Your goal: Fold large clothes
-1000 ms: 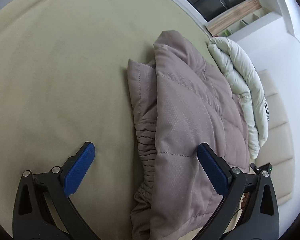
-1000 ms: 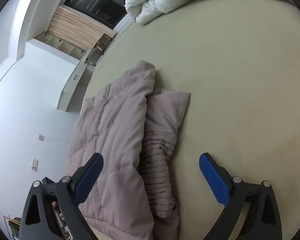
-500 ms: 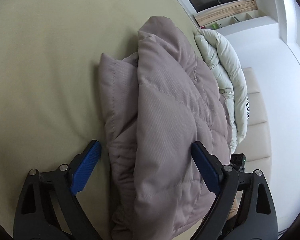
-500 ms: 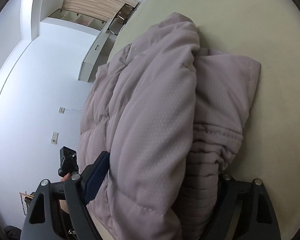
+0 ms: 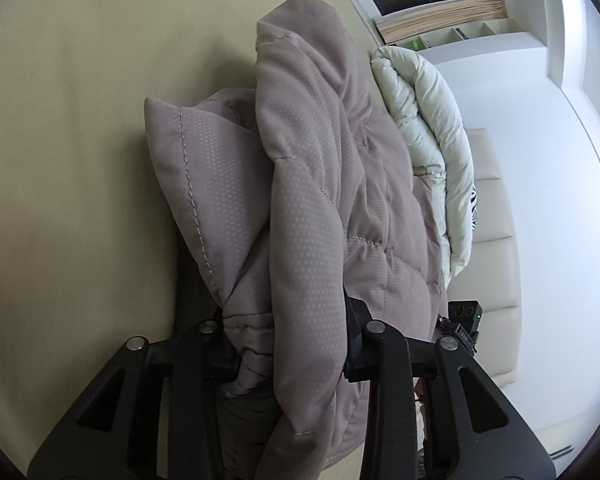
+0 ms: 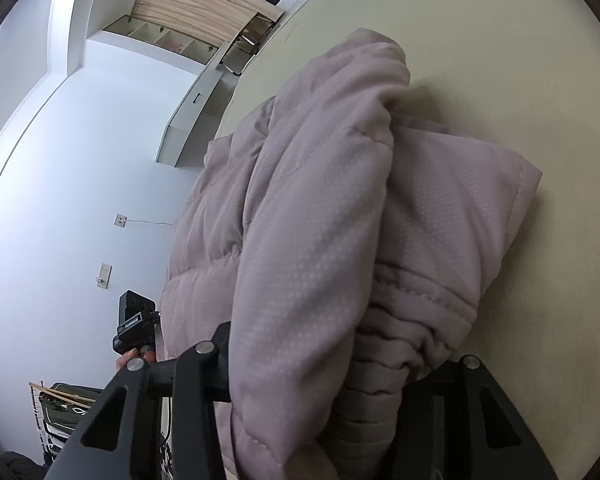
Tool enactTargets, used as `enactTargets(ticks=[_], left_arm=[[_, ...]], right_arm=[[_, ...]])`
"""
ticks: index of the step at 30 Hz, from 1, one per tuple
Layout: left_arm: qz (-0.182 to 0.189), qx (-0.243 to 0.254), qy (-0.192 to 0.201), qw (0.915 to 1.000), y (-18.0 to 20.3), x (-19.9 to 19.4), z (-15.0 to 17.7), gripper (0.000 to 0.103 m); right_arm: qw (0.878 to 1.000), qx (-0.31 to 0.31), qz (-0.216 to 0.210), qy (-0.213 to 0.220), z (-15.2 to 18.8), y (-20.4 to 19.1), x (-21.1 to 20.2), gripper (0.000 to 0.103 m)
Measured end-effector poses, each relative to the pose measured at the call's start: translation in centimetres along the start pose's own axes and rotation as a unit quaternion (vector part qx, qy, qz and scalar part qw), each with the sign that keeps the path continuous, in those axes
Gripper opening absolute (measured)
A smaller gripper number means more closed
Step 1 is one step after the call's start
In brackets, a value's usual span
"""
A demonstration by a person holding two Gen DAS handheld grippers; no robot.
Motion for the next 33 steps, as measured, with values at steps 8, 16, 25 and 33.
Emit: enactTargets(ticks=[8,16,25,33], left_arm=[[0.018,0.014,0.008,0.9997,1.8,-6.1,10.0,0.027],[0.006,0.025,-0.005,0.9997,2.8,-9.7,20.8,0.027],[-0.006,-0.008,0.003,0.9999,-1.9,-6.1,24.8,0.043],[-0.138,0.050,0.073,0.9865,2.7,-9.8,27.4,0.048]], right_arm=[[0.999,-0.037,-0.004,-0.006,8.0,-5.0,-3.9,0.044],[0.999,-0.024,-0.020,-0.022,19.5,-6.2,-6.9,0.044],[0.998,0.056,-0.026,0.003,24.0,1.4,-4.8,0.060],[0.993,0.096,0.038,0.056,26.4,1.1,-10.2,0.070]])
Point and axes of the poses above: each gripper's, at about its wrist camera, not at the fingertips, and x roughly the way its jaws point, y to its right, z to its underside, the point moved 5 cm from there along x, roughly the way its jaws point, and after that the axes turned 5 degrees about -y, right-handed, at the moved point
